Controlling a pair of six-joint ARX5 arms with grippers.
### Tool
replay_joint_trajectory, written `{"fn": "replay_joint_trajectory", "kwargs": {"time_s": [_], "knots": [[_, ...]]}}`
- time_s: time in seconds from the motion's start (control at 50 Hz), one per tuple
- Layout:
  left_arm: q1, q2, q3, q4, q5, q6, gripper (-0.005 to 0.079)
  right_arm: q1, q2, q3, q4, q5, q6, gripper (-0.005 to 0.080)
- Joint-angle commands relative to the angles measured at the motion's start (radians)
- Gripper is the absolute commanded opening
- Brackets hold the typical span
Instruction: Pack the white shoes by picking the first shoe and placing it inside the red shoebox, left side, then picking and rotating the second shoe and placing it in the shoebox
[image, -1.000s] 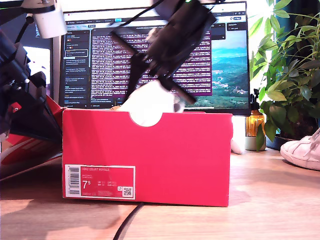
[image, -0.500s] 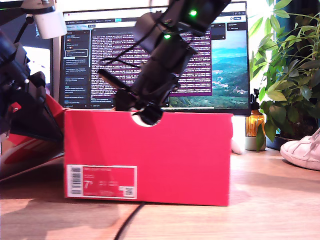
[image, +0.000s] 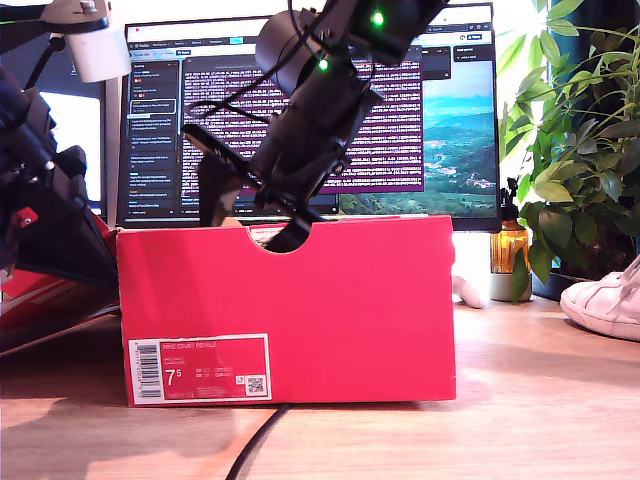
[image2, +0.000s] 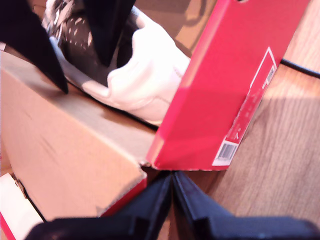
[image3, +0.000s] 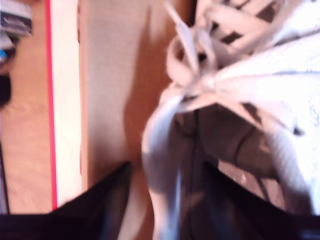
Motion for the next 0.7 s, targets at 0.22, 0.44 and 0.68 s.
{"fn": "replay_joint_trajectory", "kwargs": {"time_s": [0.22, 0.44, 0.68], "knots": [[0.000, 0.005, 0.006, 0.019, 0.004, 0.000, -0.0011, -0.013, -0.033, 0.265, -0.250, -0.009, -0.191, 0.0438], [0.000, 0.005, 0.006, 0.019, 0.004, 0.000, -0.0011, -0.072, -0.033, 0.426, -0.494, -0.010, -0.318, 0.0438], [0.000, 0.005, 0.006, 0.019, 0.004, 0.000, -0.0011, -0.163, -0.033, 0.453, -0.743, 0.240, -0.240, 0.0438]]}}
